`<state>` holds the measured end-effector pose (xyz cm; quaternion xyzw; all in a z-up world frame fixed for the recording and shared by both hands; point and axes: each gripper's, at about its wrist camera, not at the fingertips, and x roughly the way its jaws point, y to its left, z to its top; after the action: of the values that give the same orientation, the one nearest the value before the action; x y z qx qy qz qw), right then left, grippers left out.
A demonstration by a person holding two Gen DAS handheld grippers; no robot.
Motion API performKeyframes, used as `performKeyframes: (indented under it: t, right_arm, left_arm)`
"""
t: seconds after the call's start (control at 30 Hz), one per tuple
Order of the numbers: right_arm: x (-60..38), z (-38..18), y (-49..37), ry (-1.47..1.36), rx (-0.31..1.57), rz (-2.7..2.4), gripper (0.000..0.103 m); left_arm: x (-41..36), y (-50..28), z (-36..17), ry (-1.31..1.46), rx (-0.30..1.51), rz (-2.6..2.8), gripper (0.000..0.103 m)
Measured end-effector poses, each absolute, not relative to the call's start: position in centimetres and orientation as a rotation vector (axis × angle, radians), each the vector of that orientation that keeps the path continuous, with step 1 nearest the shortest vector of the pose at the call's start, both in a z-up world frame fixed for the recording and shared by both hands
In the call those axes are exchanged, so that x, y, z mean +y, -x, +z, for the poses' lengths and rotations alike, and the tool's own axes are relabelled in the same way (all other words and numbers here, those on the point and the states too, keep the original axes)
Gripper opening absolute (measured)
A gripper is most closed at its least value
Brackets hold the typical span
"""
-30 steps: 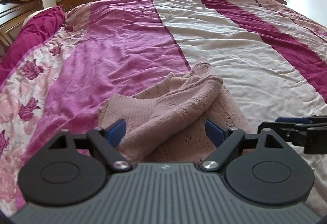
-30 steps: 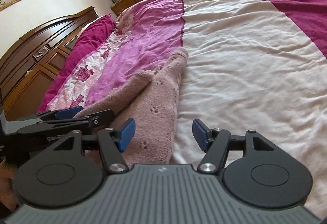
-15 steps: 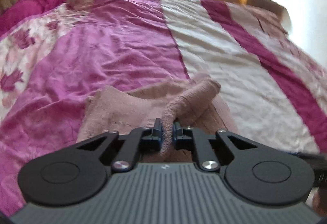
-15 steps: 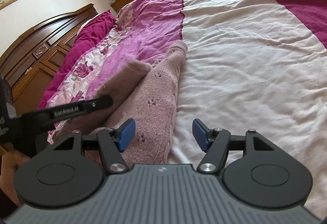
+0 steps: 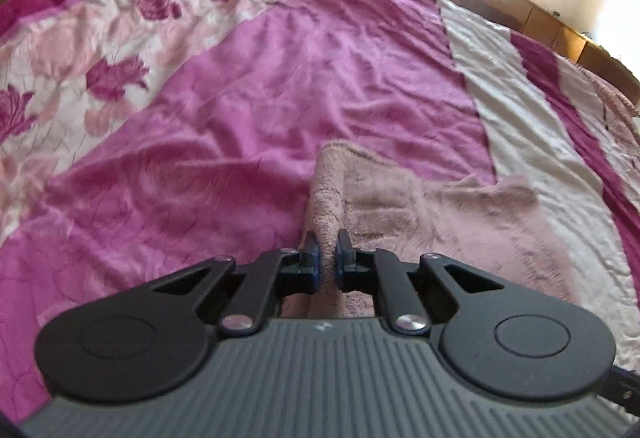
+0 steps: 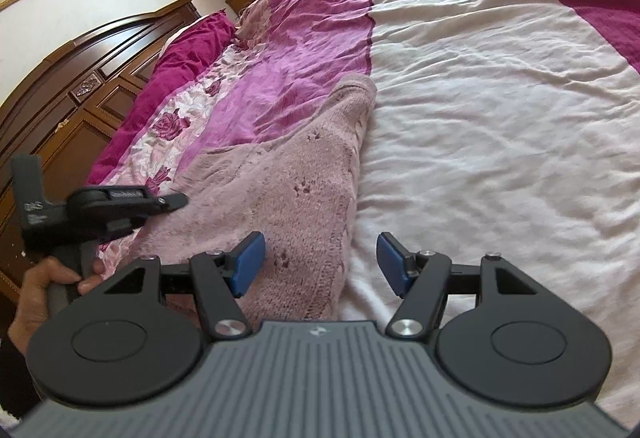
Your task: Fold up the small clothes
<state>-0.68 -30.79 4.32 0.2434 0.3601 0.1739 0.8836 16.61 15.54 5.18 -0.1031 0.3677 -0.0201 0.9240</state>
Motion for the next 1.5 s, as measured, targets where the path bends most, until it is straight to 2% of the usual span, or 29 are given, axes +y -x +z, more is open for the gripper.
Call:
performKeyframes:
  t: [0.27, 0.4, 0.43, 0.77, 1.0, 1.07, 1.2, 1.3, 1.5]
  right_arm:
    - [-29.5, 4.4, 0.4, -0.488, 0.747, 0.401, 0.069]
    - [-28.8, 4.4, 0.0, -0.479, 0.743, 0.408, 0.069]
    - [-28.7, 4.4, -0.1, -0.476, 0.742, 0.408, 0.069]
    - [-27.1, 5.6, -0.3, -0.44, 0.738, 0.46, 0.071]
    - [-25.8, 6.0, 0.1, -0.363, 0.743, 0.502, 0.08]
    - [-26.3, 6.0, 0.1, -0.398, 0.746, 0.5, 0.082]
    - [-28.1, 6.0, -0.6, -0.5, 0.75, 0.49, 0.083]
    - [-29.5, 5.6, -1.6, -0.599, 0.762, 0.483, 0.088]
    - [-30.7, 4.8, -3.7, -0.689, 0.795, 0.478, 0.09]
  left_arm:
    - [15.8, -15.6, 5.4, 0.247, 0.782, -0.031, 0.016]
    - [16.1, -14.0, 6.0, 0.28, 0.804, -0.047, 0.048]
    - [16.2, -13.6, 6.1, 0.287, 0.809, -0.063, 0.053]
    - [16.6, -10.9, 4.7, 0.195, 0.829, -0.076, 0.058]
    - [17.7, -10.7, 5.0, 0.225, 0.848, -0.054, 0.058]
    - [17.6, -10.9, 5.3, 0.242, 0.856, -0.056, 0.058]
    - [17.6, -11.4, 5.4, 0.289, 0.879, -0.043, 0.072]
    - [17.5, -11.7, 5.2, 0.309, 0.895, -0.044, 0.073]
    - [17.5, -12.3, 4.9, 0.327, 0.913, -0.036, 0.075]
